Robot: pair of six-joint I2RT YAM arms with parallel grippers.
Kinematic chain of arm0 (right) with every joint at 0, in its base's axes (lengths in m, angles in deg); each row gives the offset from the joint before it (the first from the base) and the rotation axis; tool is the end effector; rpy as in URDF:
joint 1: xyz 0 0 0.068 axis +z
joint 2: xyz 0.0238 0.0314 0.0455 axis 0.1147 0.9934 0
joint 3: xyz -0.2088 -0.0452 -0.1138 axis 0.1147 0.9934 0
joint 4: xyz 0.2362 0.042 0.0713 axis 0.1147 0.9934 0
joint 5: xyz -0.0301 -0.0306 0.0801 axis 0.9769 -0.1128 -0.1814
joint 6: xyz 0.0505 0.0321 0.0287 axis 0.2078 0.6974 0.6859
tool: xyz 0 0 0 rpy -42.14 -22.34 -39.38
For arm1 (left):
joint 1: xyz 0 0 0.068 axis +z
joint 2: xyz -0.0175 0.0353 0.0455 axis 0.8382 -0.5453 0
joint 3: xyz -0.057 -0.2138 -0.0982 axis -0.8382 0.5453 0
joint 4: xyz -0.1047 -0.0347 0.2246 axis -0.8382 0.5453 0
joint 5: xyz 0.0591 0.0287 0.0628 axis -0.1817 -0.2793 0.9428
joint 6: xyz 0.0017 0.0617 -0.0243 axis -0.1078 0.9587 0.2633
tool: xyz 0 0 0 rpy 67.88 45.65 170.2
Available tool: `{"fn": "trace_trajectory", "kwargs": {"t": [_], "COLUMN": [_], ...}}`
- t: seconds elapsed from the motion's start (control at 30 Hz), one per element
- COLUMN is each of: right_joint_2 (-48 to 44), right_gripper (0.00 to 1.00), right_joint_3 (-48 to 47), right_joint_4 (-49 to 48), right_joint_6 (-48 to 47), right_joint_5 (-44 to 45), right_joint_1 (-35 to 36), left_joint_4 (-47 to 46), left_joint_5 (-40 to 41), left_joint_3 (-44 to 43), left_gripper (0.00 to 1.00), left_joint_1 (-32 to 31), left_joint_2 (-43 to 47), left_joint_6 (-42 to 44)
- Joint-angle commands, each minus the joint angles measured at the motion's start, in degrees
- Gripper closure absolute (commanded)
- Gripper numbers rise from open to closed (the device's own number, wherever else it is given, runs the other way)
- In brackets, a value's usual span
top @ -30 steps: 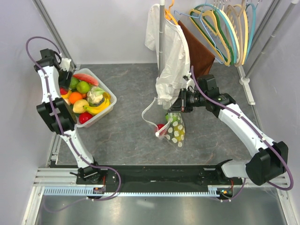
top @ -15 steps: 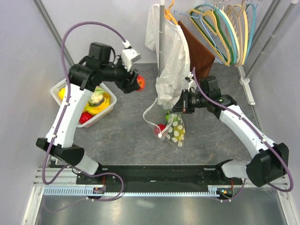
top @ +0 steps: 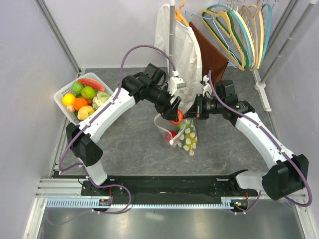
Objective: Place the food in the zip-top bag and seal the zipper
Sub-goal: Place the fake fruit in the zipper food storage bag.
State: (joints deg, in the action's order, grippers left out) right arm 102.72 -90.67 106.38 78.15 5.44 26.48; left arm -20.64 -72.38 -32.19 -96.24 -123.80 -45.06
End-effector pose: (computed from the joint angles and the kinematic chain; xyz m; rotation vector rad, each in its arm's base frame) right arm 0.2536 0.1280 0.2860 -0.1567 2.3637 1.2602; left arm 0.2562 -0.2481 0.3309 1.2654 2.1475 -0.9686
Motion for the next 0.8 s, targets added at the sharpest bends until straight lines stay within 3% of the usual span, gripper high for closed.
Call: {"fn": "trace_trajectory", "kwargs": {"t": [0.0,0.07,0.2,0.3,0.33,0.4,0.43,0.53,0.63,0.77], "right_joint_2": [-1.99,-2.00,-2.08,-2.26,-2.26,-2.35,-2.35,-2.17,-2.00,-2.26], "right_gripper": [1.00,1.00,1.00,1.00,1.00,1.00,1.00,1.00,1.00,1.00], "right_joint_3": [-0.22,-0.31,-0.39,-0.39,-0.39,-0.31,-0.22,-0.04,-0.31,-0.31], "right_joint_4": [-0.62,-0.62,-0.54,-0.54,-0.54,-0.54,-0.54,-0.54,-0.54,-0.45], "right_joint_6": [0.47,0.38,0.47,0.38,0.47,0.47,0.38,0.29,0.29,0.12], "right_joint_5": [-1.32,-1.32,-1.50,-1.50,-1.50,-1.67,-1.67,-1.68,-1.59,-1.41], "right_joint_1": [-0.39,-0.48,-0.56,-0.65,-0.57,-0.65,-0.57,-0.56,-0.57,-0.57], "left_joint_4": [0.23,1.03,3.32,3.58,3.76,4.98,6.47,10.52,12.11,14.48], "left_joint_5": [0.04,-2.16,0.73,-3.12,-4.79,-8.23,-7.71,-5.42,-5.78,-4.02], "left_joint_3": [-3.52,-4.40,-6.16,-5.99,-5.99,-6.34,-6.69,-9.41,-10.38,-14.77], "left_gripper": [0.13,0.00,0.00,0.00,0.00,0.00,0.00,0.01,0.02,0.07], "left_joint_1": [0.44,0.44,1.75,10.17,17.50,25.62,32.63,43.89,52.61,58.35], "left_joint_2": [-2.75,-2.75,0.40,5.67,7.34,8.14,8.15,4.64,0.60,-7.04], "left_joint_6": [-0.71,0.08,2.19,1.41,1.14,3.24,4.12,10.61,15.10,20.47]}}
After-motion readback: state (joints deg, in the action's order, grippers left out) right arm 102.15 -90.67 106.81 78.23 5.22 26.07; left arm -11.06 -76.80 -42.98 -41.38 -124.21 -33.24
